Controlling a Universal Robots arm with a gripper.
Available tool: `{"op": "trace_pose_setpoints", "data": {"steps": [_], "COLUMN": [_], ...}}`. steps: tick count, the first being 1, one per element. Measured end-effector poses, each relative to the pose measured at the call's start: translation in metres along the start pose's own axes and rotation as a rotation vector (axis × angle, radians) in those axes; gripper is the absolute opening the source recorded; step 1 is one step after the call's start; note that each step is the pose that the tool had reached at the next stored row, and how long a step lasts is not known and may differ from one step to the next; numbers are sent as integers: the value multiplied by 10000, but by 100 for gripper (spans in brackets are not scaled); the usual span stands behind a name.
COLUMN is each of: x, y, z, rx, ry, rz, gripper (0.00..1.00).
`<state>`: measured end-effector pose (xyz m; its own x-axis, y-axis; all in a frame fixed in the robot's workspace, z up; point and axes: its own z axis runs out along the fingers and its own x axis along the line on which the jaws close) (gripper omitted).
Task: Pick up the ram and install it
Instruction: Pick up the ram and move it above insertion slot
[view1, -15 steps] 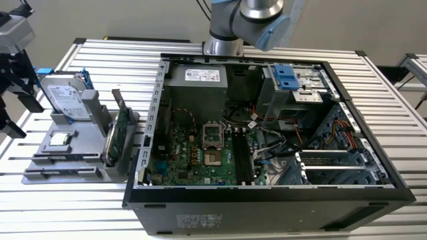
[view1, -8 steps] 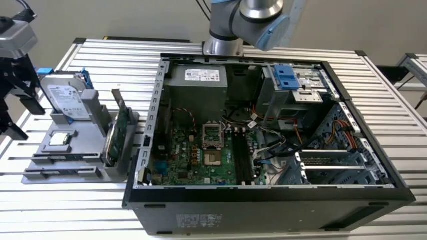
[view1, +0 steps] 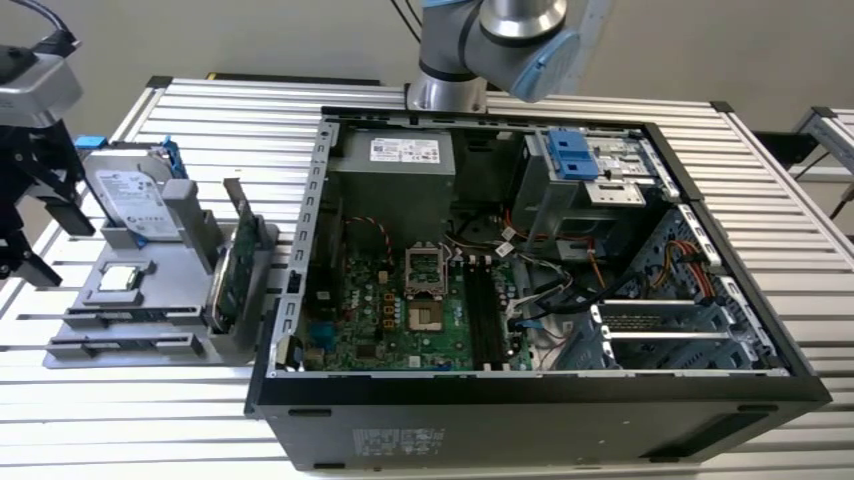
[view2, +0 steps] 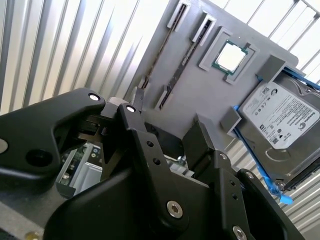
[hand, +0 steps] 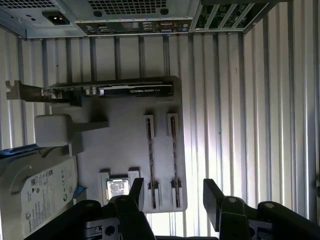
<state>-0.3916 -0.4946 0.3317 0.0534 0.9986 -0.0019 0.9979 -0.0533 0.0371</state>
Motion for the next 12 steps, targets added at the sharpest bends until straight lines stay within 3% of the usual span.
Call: {"op": "trace_pose_setpoints", "data": {"steps": [12], "x": [0], "y": [-3], "z": [107], "rx": [24], "ry": [-46], "rz": [-1], "gripper": [100]}}
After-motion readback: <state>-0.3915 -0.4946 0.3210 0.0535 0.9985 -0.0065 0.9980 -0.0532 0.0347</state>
